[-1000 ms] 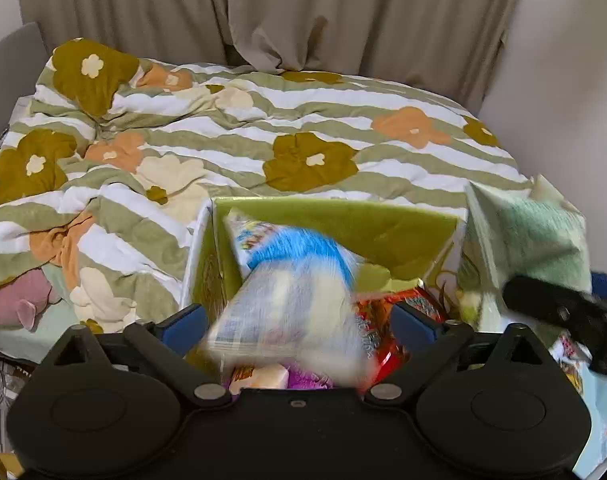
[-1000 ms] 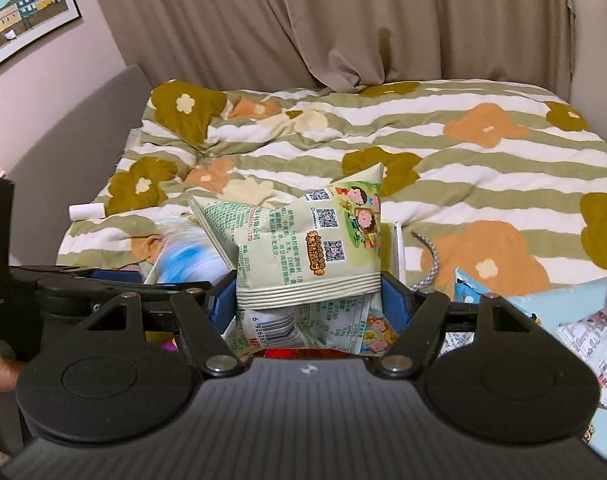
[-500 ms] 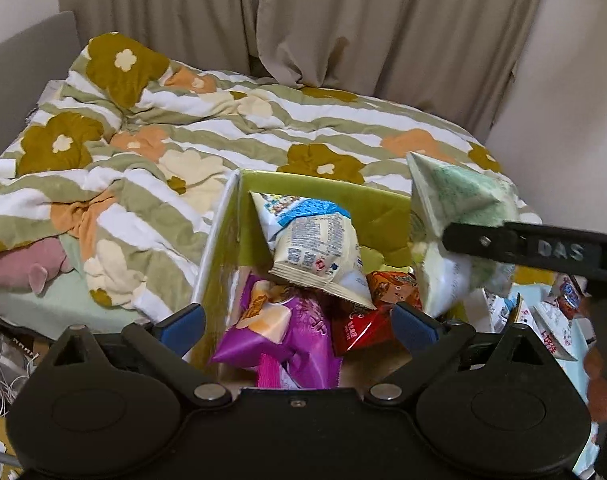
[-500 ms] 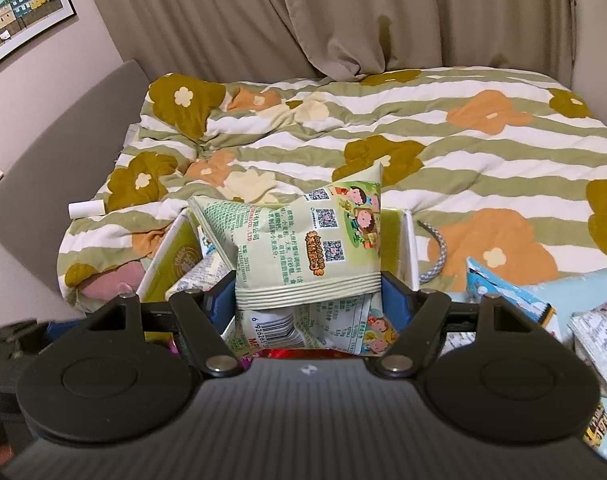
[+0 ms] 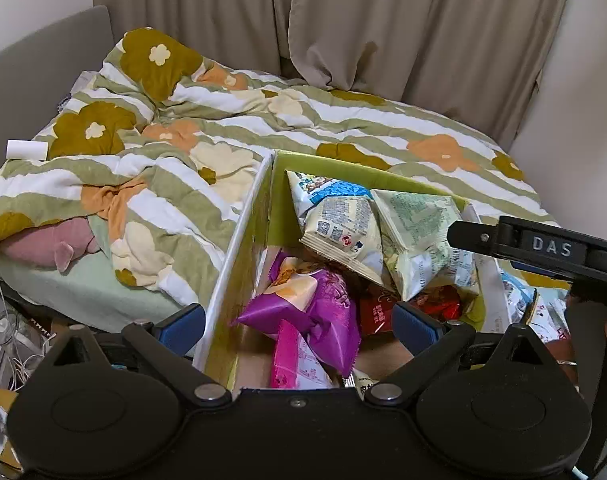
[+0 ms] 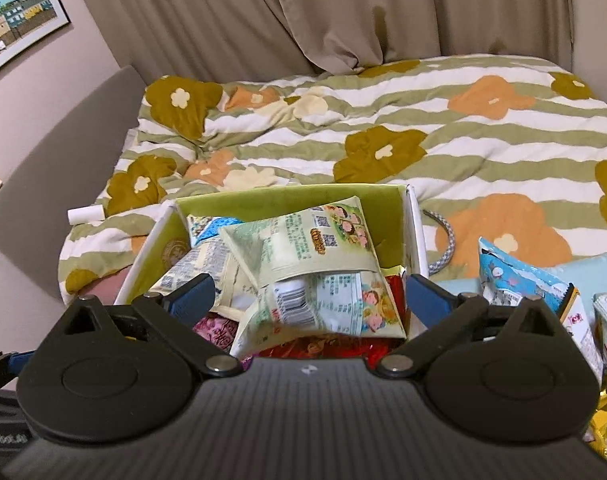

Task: Organize snacks
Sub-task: 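Drop the chip bag into the box with the left tool while the right tool drops the green bag, then move both tools back to the snack pile on the daisy board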

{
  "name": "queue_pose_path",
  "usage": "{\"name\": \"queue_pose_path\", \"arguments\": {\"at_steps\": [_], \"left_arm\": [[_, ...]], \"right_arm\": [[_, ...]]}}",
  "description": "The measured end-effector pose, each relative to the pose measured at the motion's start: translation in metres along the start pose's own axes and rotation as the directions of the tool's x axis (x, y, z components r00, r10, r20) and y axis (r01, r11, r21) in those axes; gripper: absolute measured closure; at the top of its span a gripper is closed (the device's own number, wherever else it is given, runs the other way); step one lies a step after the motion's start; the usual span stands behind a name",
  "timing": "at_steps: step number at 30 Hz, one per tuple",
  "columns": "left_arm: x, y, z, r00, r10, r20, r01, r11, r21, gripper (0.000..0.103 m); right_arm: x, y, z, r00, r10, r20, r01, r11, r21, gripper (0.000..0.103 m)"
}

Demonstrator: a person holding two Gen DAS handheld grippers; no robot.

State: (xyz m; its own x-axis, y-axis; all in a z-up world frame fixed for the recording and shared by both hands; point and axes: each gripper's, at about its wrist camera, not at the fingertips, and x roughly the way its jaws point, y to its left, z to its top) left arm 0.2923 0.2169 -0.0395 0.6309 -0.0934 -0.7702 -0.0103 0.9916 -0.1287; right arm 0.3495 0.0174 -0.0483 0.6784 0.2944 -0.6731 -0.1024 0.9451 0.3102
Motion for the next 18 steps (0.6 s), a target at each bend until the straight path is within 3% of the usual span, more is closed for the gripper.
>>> {"name": "queue_pose_path", "arguments": {"at_steps": [9, 18], "left_arm": [[-0.022, -0.01, -0.003, 0.998, -0.026, 0.057, 0.025, 0.999, 0.022, 0.002], [-0.042, -0.036, -0.003, 0.982, -0.16, 0.098, 0.15, 0.983, 0.105, 0.002]], "right_arm": [[-0.036, 0.01, -0.002, 0.998, 0.001, 0.064, 0.002, 0.999, -0.053, 0.0], [-0.089, 0.004, -0.011, 0.992, -0.047, 0.121, 0.051, 0.998, -0.031, 0.0]]}}
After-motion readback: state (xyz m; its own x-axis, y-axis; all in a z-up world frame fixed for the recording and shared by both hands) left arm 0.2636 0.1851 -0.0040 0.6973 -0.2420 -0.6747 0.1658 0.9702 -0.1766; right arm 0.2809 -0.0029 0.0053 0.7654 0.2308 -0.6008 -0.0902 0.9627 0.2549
